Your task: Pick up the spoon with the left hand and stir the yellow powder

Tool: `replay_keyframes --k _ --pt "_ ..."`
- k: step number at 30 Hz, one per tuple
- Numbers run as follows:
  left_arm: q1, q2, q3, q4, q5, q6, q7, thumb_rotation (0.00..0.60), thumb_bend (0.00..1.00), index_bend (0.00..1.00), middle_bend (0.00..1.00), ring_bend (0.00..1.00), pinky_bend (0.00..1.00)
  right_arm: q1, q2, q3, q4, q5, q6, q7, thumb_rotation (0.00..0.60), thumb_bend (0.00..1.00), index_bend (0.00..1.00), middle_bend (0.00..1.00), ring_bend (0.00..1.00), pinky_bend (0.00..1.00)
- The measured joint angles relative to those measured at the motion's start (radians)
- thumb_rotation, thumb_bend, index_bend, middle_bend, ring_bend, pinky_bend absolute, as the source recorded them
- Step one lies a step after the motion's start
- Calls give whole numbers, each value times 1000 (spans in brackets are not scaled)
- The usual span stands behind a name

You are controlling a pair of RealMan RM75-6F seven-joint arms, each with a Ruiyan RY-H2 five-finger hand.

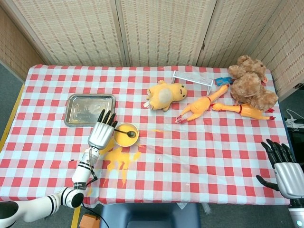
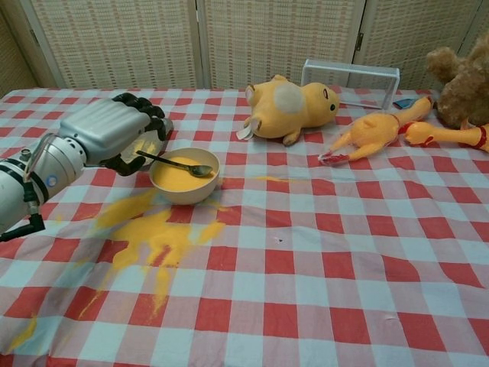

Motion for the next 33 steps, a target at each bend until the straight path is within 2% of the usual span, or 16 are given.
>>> replay_keyframes --k 9,16,26,33 --pt "-2 7 17 8 -17 0 13 600 487 431 76 0 0 -1 -1 0 0 -1 1 -3 600 94 0 0 0 0" --pt "-1 8 28 8 -17 9 12 600 488 435 77 0 0 0 -3 1 0 1 -1 -6 600 94 0 0 0 0" --pt "12 13 56 -17 12 43 5 600 487 521 91 0 0 -1 -3 2 -1 1 2 -8 600 94 0 0 0 0" --pt "21 18 66 -25 38 64 -30 600 486 416 88 0 0 -2 -4 1 -1 1 2 -9 600 93 0 0 0 0"
